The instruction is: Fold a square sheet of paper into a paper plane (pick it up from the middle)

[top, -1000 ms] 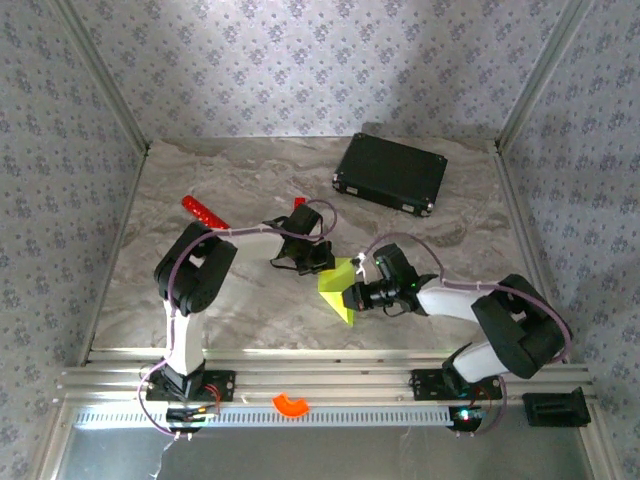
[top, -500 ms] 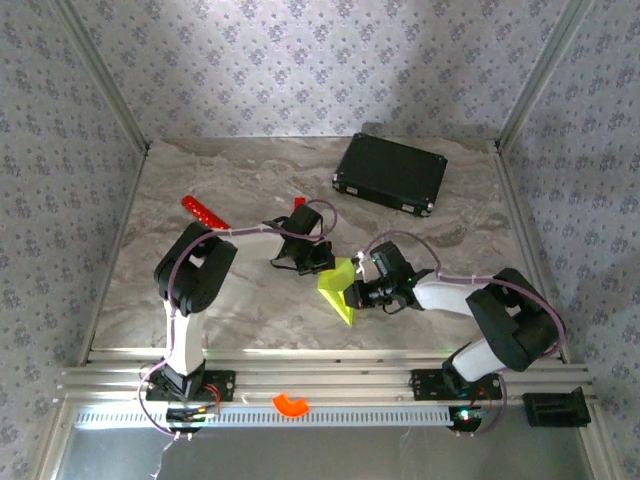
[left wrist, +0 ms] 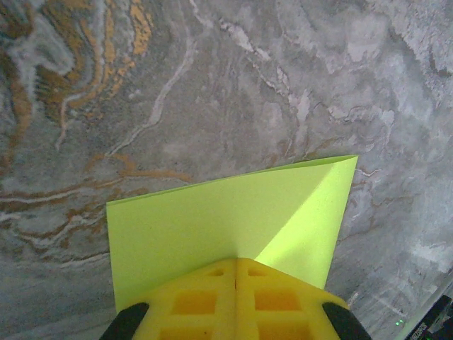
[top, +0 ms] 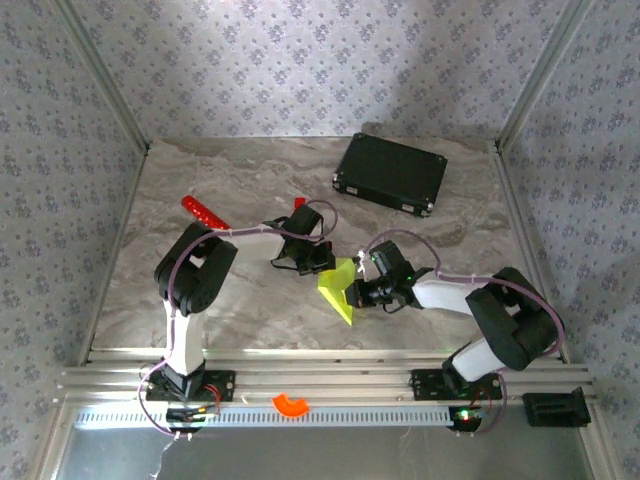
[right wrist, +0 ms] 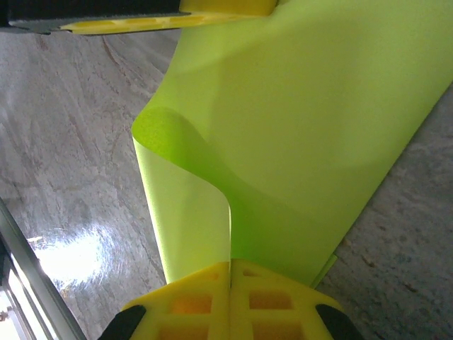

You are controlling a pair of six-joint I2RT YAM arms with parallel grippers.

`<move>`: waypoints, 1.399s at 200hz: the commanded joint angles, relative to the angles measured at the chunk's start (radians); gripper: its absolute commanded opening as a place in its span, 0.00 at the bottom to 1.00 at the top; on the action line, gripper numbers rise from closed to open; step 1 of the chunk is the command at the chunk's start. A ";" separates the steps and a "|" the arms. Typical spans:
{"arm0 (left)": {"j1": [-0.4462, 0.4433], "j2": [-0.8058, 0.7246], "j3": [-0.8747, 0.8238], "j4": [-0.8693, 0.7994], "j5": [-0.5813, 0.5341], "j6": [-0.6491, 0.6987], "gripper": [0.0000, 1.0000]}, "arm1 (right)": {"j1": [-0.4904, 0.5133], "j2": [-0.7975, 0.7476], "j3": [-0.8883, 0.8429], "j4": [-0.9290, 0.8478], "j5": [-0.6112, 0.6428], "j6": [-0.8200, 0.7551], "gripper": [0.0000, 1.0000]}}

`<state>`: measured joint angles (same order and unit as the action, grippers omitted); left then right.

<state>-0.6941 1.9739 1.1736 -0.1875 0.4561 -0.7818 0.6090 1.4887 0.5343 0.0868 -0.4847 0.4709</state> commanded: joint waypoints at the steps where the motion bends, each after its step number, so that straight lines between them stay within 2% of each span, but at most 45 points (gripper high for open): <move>1: -0.010 0.029 -0.003 -0.061 -0.036 0.008 0.05 | -0.006 0.010 0.023 -0.030 0.021 -0.017 0.03; 280: -0.010 0.030 -0.001 -0.055 -0.031 0.004 0.05 | 0.011 0.004 0.059 -0.084 0.026 -0.043 0.04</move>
<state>-0.6945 1.9739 1.1755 -0.1886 0.4561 -0.7822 0.6159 1.4998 0.5686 0.0322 -0.4595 0.4480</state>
